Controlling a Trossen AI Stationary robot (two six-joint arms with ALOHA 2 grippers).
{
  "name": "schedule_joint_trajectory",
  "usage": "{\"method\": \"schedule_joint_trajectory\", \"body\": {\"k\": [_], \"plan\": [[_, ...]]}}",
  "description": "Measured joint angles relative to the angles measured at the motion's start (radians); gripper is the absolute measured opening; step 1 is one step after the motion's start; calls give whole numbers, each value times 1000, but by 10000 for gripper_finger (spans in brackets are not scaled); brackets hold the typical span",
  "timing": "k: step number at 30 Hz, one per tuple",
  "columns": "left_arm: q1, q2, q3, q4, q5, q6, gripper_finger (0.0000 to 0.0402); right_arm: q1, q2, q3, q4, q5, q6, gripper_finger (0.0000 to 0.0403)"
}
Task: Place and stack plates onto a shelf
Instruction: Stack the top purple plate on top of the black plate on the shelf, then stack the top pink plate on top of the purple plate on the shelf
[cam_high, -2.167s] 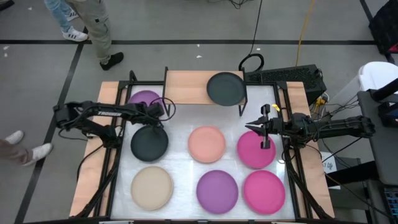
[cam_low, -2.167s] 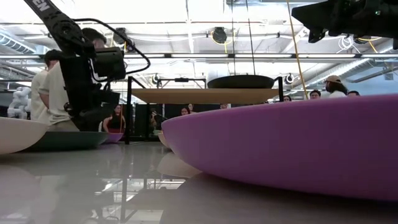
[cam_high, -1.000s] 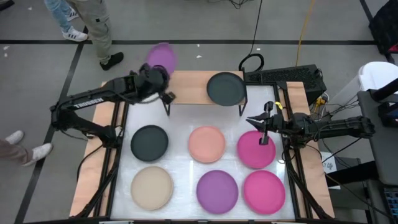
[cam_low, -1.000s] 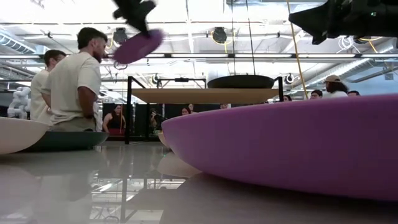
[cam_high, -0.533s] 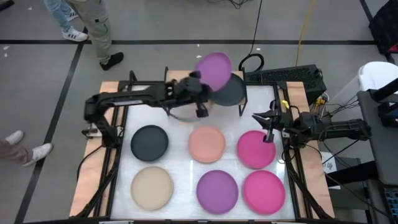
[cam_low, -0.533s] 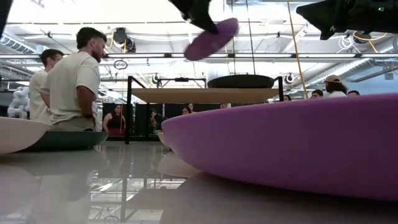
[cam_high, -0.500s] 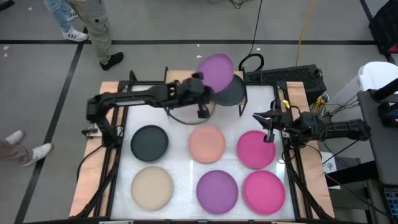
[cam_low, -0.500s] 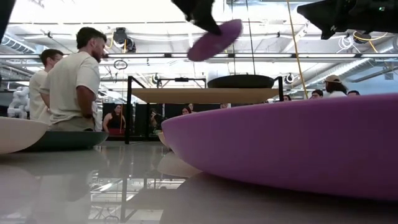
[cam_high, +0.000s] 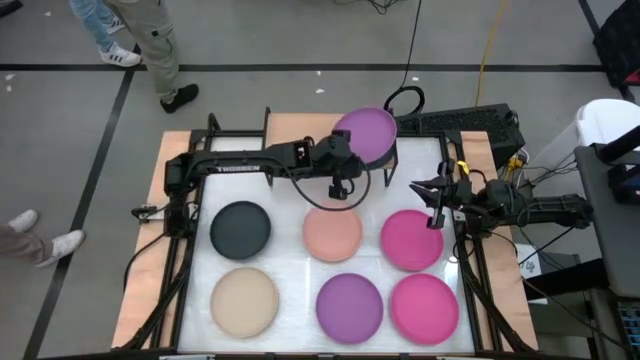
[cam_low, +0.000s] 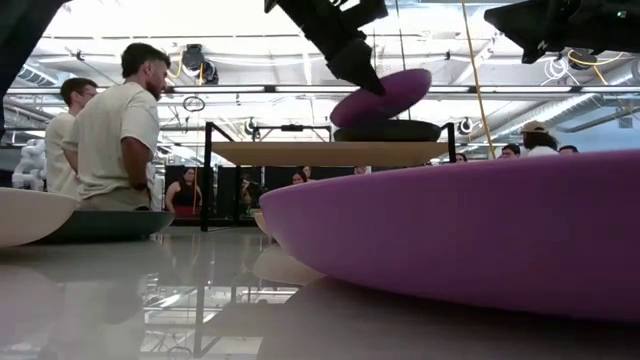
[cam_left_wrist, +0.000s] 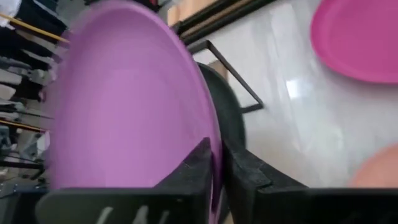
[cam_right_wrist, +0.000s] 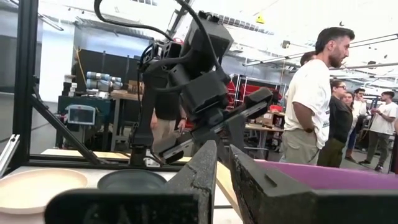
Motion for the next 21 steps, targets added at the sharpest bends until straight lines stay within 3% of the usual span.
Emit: {"method": "schedule_joint_trajectory", "body": {"k": [12,17,21], "plan": [[0,0,0,8,-7,-46,144,0,0,0,-16,-3,9,27],[-3,-32,-1,-2,-108,-82,179,0,0,0,-39,-4,22,27],[-12,-113,-1,-1,-125,-170,185,0,0,13,-89,-3,31,27]]}}
